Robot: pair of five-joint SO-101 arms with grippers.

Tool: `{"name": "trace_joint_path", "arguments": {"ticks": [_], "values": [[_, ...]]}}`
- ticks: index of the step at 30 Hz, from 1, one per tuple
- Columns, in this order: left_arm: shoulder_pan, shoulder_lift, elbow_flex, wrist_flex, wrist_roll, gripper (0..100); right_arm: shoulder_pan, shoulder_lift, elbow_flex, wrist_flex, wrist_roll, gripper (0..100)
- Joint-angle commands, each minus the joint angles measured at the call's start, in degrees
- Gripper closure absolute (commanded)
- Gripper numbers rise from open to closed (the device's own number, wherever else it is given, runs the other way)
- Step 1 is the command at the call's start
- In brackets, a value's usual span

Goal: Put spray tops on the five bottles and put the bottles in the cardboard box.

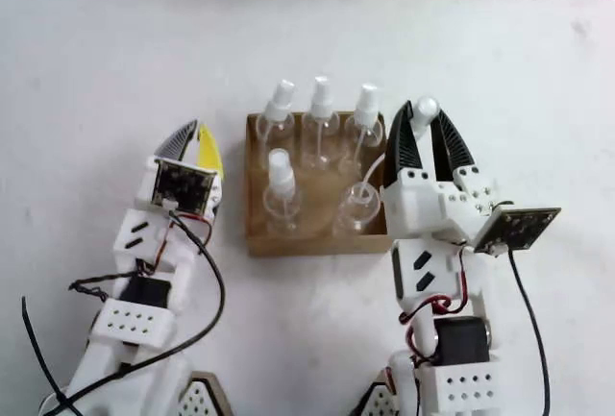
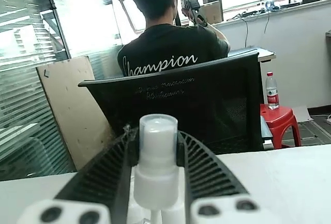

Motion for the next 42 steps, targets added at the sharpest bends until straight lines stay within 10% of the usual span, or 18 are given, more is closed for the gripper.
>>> {"name": "trace_joint_path", "arguments": {"ticks": [1, 42], "values": [[-0.31, -0.13, -0.88, -1.23, 0.18, 98, 0.13, 0.31, 0.35, -1.63, 0.18, 98.4], [-0.31, -0.13, -0.88, -1.41, 0.18, 98, -6.37, -0.22, 12.84, -0.13, 8.35, 98.4]]}}
